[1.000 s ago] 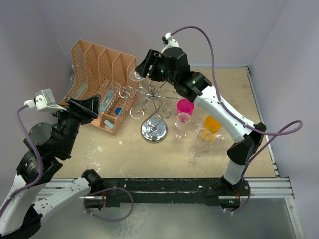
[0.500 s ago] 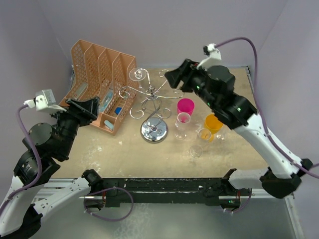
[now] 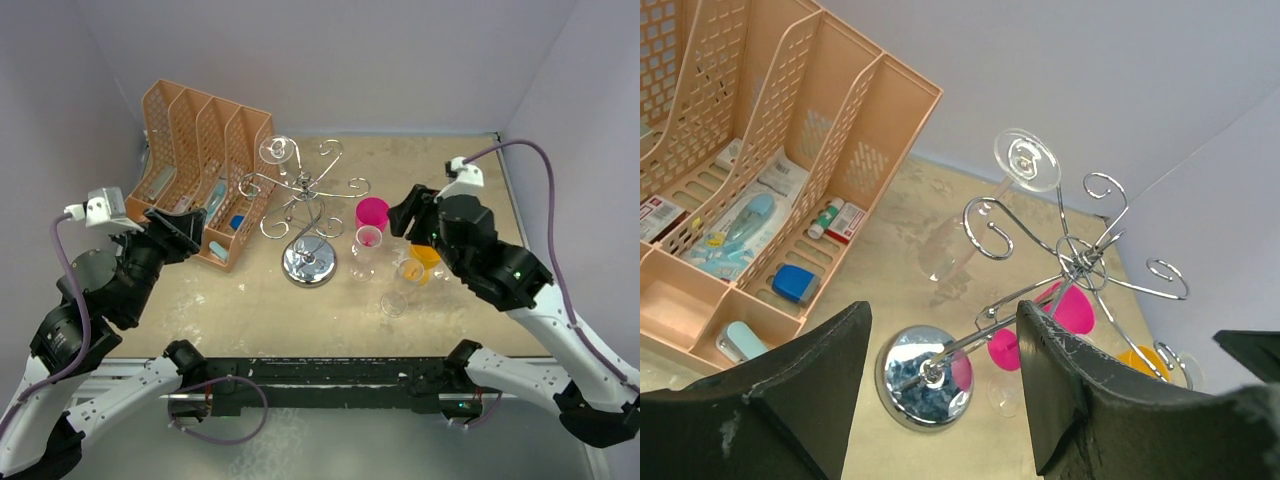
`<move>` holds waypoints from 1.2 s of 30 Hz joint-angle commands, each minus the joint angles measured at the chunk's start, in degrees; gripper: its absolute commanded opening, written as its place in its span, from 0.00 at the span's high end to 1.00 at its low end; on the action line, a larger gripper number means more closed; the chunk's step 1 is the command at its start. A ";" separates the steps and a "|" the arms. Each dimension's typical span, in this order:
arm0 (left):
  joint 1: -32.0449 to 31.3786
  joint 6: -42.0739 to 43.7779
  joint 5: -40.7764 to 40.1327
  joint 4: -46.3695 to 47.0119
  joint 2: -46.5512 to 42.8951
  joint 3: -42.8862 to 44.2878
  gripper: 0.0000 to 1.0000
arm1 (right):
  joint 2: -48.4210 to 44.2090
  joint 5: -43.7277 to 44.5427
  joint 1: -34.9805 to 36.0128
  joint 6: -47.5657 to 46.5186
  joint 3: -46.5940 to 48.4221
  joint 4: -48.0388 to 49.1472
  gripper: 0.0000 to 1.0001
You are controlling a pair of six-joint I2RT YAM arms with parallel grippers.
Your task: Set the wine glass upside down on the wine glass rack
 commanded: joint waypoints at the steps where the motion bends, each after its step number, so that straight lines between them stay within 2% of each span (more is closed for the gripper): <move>1: 0.01 -2.05 0.71 -0.28 -0.74 -0.89 0.43 | 2.94 -1.05 0.03 1.47 -4.12 -3.19 0.38; 8: -0.02 -3.73 1.39 -0.02 -0.05 -2.04 0.43 | 9.11 -0.58 -0.03 1.78 -7.40 2.97 0.41; 13: -0.03 -4.20 1.04 -0.17 0.29 -2.43 0.43 | 13.62 3.65 -0.24 5.89 -9.49 2.83 0.50; 21: -0.03 -2.80 0.09 0.57 1.20 -2.00 0.43 | 14.23 4.86 -0.66 6.99 -12.69 6.74 0.57; 25: 0.03 -2.23 -0.17 1.56 1.76 -2.01 0.43 | 14.98 5.66 -0.67 7.26 -13.24 6.06 0.66; 34: -0.01 -1.82 -0.25 1.84 1.60 -1.49 0.43 | 14.35 3.90 -0.75 4.91 -14.49 8.43 0.71; 36: 0.01 -1.94 -0.12 1.77 1.55 -1.42 0.43 | 15.11 3.45 -0.83 4.79 -14.68 8.73 0.74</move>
